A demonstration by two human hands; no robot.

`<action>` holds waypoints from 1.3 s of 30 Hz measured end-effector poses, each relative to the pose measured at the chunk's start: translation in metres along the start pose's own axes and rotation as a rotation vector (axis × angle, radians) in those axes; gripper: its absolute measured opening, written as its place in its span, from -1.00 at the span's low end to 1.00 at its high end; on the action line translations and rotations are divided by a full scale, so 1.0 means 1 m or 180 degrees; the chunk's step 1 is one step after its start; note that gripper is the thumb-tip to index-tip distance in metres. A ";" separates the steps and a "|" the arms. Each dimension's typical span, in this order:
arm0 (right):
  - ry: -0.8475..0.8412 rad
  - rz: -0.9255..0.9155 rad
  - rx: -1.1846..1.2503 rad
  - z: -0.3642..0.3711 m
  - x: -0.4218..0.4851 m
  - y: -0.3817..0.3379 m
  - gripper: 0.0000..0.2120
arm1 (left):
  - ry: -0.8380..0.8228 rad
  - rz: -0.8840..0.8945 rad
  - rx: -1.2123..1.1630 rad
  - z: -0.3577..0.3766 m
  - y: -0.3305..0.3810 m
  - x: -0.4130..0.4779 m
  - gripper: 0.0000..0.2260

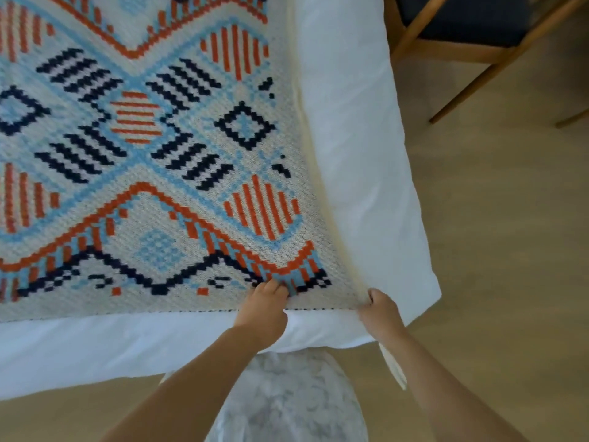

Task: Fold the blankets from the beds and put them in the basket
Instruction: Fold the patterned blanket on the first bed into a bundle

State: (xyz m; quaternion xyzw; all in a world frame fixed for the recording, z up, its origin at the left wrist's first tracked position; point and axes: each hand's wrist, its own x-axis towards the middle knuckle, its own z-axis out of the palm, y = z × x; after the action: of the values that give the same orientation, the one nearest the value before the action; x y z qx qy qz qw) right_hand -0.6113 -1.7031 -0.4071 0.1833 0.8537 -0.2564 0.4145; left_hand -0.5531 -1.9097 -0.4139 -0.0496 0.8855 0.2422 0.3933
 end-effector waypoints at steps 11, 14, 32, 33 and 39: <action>-0.0264 -0.0737 0.0816 -0.011 0.015 -0.109 -0.81 | 0.0279 -0.0535 -0.1624 -0.033 0.037 0.018 -0.66; -0.0366 -0.0861 0.0862 -0.007 0.014 -0.137 -0.80 | 0.0539 -0.0734 -0.1981 -0.037 0.050 0.019 -0.48; -0.0446 -0.1302 0.0715 0.126 -0.083 -0.244 -0.77 | 0.1786 -0.1289 -0.2654 -0.069 -0.098 -0.078 -0.82; -0.0462 -0.1372 0.0665 0.139 -0.093 -0.255 -0.78 | 0.1812 -0.1312 -0.2584 -0.072 -0.117 -0.090 -0.83; -0.0465 -0.1581 0.0601 0.214 -0.154 -0.327 -0.75 | 0.2071 -0.1575 -0.2273 -0.095 -0.245 -0.170 -0.94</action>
State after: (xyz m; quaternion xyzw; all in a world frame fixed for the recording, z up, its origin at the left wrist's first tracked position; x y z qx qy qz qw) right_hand -0.5612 -2.1068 -0.3021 -0.0128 0.8127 -0.4411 0.3806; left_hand -0.4319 -2.1866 -0.3327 -0.4596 0.7861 0.4004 0.1029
